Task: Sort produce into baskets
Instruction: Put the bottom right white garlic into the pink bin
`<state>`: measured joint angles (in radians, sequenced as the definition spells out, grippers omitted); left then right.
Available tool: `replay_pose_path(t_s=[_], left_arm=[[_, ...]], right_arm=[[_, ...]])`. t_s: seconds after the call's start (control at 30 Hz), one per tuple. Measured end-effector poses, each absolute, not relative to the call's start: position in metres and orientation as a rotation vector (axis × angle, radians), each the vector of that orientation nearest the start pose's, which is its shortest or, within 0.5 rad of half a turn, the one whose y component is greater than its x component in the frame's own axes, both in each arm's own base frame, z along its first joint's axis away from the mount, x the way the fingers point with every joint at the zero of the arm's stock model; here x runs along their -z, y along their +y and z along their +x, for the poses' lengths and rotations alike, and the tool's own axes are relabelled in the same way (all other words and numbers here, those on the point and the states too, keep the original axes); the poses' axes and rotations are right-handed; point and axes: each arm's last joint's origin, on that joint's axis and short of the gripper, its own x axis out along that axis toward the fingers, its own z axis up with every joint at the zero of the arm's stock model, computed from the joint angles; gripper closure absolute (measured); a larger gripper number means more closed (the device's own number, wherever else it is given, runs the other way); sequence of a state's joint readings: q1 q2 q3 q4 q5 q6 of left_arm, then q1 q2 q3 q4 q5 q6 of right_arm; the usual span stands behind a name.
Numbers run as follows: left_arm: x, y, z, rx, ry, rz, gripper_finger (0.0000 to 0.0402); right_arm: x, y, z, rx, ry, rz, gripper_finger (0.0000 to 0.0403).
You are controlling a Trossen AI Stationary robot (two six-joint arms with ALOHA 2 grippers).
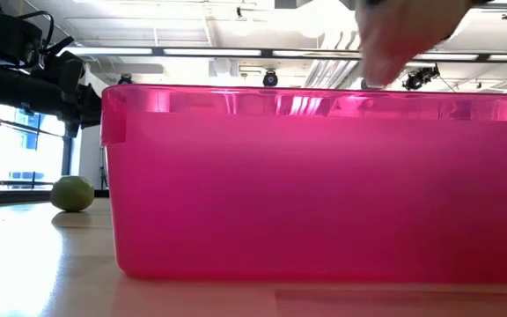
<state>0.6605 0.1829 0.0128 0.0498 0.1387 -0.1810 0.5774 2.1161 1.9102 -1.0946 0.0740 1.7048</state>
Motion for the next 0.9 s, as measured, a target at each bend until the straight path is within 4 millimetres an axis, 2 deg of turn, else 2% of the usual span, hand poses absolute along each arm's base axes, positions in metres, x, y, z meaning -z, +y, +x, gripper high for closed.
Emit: replay_pose_path(t_s=[0.2,0.43,0.73,0.9], left_arm=[[-0.157,0.063,0.088,-0.530,0.065,-0.224,0.0401],[-0.157,0.063,0.088,-0.530,0.066,-0.224,0.0401],[-0.157,0.063,0.088,-0.530,0.066,-0.224,0.0401],[-0.157,0.063,0.088,-0.522,0.065,-0.233,0.0401]], right_arm=[[-0.233,0.209,0.387,0.754,1.264,1.077,0.0267],[-0.223,0.185,0.394,0.811,1.314,1.102,0.0267],[-0.204,0.183,0.392,0.814,1.378,1.141,0.0266],[-0.204,0.181,0.393,0.831,1.368,1.140,0.0240]])
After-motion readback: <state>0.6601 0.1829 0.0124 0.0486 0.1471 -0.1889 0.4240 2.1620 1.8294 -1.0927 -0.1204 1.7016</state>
